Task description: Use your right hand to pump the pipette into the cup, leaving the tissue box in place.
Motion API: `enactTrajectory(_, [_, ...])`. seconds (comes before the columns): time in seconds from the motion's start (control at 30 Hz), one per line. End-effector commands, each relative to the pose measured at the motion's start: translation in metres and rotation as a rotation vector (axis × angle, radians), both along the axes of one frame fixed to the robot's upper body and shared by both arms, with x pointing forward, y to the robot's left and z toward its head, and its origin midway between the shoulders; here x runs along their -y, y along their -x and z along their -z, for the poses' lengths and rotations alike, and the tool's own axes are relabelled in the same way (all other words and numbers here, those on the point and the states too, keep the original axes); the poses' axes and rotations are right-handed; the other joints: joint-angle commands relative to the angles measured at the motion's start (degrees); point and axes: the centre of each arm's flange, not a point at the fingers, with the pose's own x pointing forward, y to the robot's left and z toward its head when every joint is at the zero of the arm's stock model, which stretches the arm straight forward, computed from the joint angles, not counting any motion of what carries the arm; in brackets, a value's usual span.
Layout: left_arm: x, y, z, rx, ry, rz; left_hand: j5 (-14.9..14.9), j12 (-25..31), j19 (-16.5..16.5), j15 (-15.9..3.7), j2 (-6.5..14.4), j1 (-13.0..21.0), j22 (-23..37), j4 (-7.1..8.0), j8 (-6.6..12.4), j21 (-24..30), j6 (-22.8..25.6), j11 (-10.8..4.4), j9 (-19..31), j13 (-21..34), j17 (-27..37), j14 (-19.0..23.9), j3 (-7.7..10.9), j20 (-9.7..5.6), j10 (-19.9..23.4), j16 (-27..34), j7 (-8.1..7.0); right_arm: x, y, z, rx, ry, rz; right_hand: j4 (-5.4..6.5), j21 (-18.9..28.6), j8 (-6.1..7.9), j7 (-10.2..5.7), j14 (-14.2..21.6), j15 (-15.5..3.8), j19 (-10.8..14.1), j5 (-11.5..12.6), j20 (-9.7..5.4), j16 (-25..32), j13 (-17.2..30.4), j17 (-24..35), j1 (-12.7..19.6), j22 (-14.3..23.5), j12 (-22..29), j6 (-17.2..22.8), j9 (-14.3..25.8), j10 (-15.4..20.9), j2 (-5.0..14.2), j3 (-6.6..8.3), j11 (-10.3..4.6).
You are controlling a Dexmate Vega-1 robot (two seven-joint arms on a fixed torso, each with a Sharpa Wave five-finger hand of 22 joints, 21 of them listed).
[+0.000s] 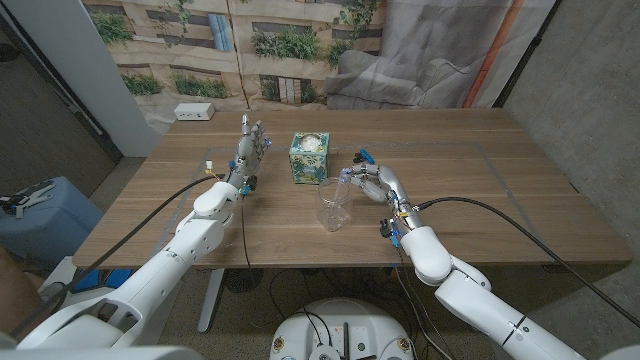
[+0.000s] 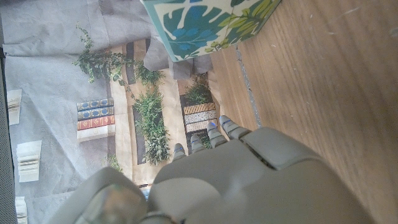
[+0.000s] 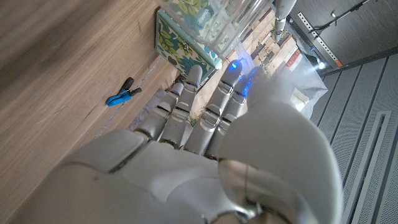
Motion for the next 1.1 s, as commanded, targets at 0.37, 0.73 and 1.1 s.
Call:
enactTrajectory(0.37, [-0.0001,0.0000,-0.0001,0.000,0.000,0.000,0.3,0.3,-0.6,-6.59,2.4,-0.1,0.1,0.04,0.36,0.3,0.0,-0.22,0.1,0.3,0.3,-0.4,-0.39,-5.20,-0.1,0.3,-0.33,0.0008,-0.0011,-0.0001,-0.003,0.013,-0.010,0.15,-0.2,-0.30,0.03,-0.7,-8.14,-0.5,0.1,-0.90,-0.3,0.4,0.3,-1.1,0.2,-0.4,-0.8,0.2,-0.9,-0.23,-0.65,-0.16])
enactTrajectory(0.73, [0.0000,0.0000,0.0000,0.000,0.000,0.000,0.3,0.3,-0.6,-6.62,2.4,-0.1,0.1,0.05,0.35,0.3,0.0,-0.23,0.1,0.3,0.3,-0.4,-0.39,-5.19,-0.1,0.3,-0.33,0.0002,0.0008,-0.0023,0.008,-0.010,-0.015,0.14,-0.2,-0.26,-0.09,-0.8,-8.35,-0.6,0.1,-0.79,-0.2,0.5,0.4,-1.4,0.2,-0.5,-0.6,0.2,-0.9,-0.13,-0.73,-0.21])
enactTrajectory(1.1, [0.0000,0.0000,0.0000,0.000,0.000,0.000,0.3,0.2,-0.7,-6.62,2.4,-0.1,0.1,0.05,0.34,0.3,-0.1,-0.27,0.1,0.3,0.3,-0.4,-0.39,-5.20,-0.1,0.3,-0.33,0.0006,0.0060,-0.0093,0.036,-0.049,-0.016,-0.16,-0.1,-0.27,-0.21,-0.8,-8.57,-0.6,0.2,-0.94,-0.1,0.7,0.6,-1.1,0.2,-0.5,-0.6,0.3,-0.9,0.09,-0.59,-0.29])
